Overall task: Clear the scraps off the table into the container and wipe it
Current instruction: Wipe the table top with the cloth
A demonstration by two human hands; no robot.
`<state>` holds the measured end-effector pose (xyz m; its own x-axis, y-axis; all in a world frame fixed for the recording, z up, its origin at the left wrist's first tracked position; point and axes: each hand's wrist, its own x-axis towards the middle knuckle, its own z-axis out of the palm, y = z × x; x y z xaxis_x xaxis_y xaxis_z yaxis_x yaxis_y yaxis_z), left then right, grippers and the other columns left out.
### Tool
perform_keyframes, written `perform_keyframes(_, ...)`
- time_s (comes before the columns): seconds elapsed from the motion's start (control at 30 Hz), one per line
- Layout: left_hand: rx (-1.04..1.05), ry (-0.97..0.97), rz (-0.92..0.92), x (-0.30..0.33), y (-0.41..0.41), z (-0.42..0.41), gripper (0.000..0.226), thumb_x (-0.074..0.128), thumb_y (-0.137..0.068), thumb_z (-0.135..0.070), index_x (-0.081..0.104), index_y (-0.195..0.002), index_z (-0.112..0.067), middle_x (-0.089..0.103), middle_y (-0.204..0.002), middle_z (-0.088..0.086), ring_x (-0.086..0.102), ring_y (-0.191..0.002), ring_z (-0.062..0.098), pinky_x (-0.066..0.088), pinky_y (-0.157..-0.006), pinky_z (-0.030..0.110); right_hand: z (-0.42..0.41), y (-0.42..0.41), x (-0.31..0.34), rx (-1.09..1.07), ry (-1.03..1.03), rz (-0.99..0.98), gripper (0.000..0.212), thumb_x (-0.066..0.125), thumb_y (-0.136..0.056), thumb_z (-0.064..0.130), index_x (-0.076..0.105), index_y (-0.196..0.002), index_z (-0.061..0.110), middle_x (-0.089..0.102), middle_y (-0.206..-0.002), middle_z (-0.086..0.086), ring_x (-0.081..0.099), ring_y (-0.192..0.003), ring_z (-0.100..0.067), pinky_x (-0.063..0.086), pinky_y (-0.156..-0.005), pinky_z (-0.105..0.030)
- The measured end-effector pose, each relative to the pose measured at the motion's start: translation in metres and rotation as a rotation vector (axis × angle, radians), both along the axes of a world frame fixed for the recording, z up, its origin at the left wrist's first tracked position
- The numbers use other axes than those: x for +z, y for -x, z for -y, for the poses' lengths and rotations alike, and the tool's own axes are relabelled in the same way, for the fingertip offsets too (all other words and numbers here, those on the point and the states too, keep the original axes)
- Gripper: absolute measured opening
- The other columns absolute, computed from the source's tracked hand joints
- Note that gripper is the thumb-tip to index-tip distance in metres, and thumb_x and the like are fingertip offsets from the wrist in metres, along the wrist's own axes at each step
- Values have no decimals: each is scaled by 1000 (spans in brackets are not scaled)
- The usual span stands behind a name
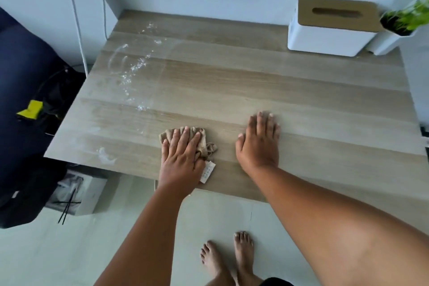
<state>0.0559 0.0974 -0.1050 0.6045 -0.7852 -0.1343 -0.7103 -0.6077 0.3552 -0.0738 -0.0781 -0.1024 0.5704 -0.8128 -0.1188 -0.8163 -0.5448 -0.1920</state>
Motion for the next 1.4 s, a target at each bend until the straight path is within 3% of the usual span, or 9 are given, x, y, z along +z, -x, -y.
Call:
perform_keyframes(0.23, 72, -14, -25, 7, 12, -26, 73, 29, -92, -51, 20, -163, -36, 2, -173, -7, -13, -159, 13, -10, -128, 41, -46, -3, -1, 315, -8, 98, 58, 53, -95, 27, 50, -149, 3, 34, -164, -21, 22, -154, -44, 15, -126, -60)
perform_keyframes(0.37, 86, 0, 29, 8, 5, -36, 75, 27, -90, -51, 27, -162, -31, 9, -173, -2, -7, -160, 18, -6, -129, 44, -62, -29, -1, 454, -10, 129, 56, 53, -93, 22, 54, -145, 2, 38, -162, -20, 27, -154, -42, 17, -127, -58)
perform_keyframes(0.5, 140, 0, 63, 5, -10, -43, 75, 31, -89, -50, 31, -161, -30, 13, -172, 0, -2, -160, 20, -1, -129, 49, -68, -61, 0, 376, -28, 185, 53, 57, -93, 19, 56, -143, 2, 39, -161, -21, 27, -153, -42, 15, -127, -57)
perform_keyframes(0.73, 225, -40, 115, -4, -51, -63, 76, 41, -89, -49, 31, -161, -29, 15, -173, 3, 1, -160, 25, 4, -128, 54, -65, -115, -4, 248, -43, 162, 58, 53, -95, 30, 49, -150, 11, 30, -167, -15, 15, -158, -38, 8, -128, -57)
perform_keyframes(0.87, 272, -41, 124, -3, -97, -87, 77, 38, -88, -49, 30, -162, -28, 16, -172, 4, 3, -160, 27, 5, -127, 57, -54, -140, -6, 173, -12, 121, 63, 44, -96, 40, 44, -155, 16, 24, -170, -11, 11, -159, -33, 2, -127, -59)
perform_keyframes(0.97, 303, -66, 137, -2, -137, -111, 78, 35, -94, -64, 24, -163, -30, 11, -173, 3, -2, -160, 26, 2, -128, 57, -54, -146, -9, 149, 46, 82, 70, 39, -93, 47, 42, -156, 17, 23, -170, -10, 11, -159, -33, 2, -126, -61)
perform_keyframes(1.1, 278, -127, 167, 2, -180, -129, 95, 32, -86, -89, 19, -163, -35, 9, -173, 7, -2, -160, 31, 3, -125, 63, -56, -145, -15, 150, 89, 71, 72, 40, -92, 51, 42, -156, 17, 24, -170, -9, 13, -159, -34, 6, -125, -63)
perform_keyframes(1.23, 303, -183, 198, 6, -206, -120, 103, 30, -79, -97, 16, -163, -38, 7, -172, 13, -3, -158, 42, -2, -121, 70, -55, -150, -17, 143, 124, 69, 73, 39, -91, 51, 43, -156, 16, 24, -170, -9, 14, -158, -34, 7, -125, -64)
perform_keyframes(1.4, 338, -160, 161, 3, -228, -101, 99, 27, -83, -95, 14, -163, -39, 5, -173, 9, -8, -158, 39, -7, -122, 68, -54, -150, -20, 139, 146, 64, 74, 40, -91, 52, 40, -156, 17, 23, -170, -8, 13, -159, -33, 7, -125, -63)
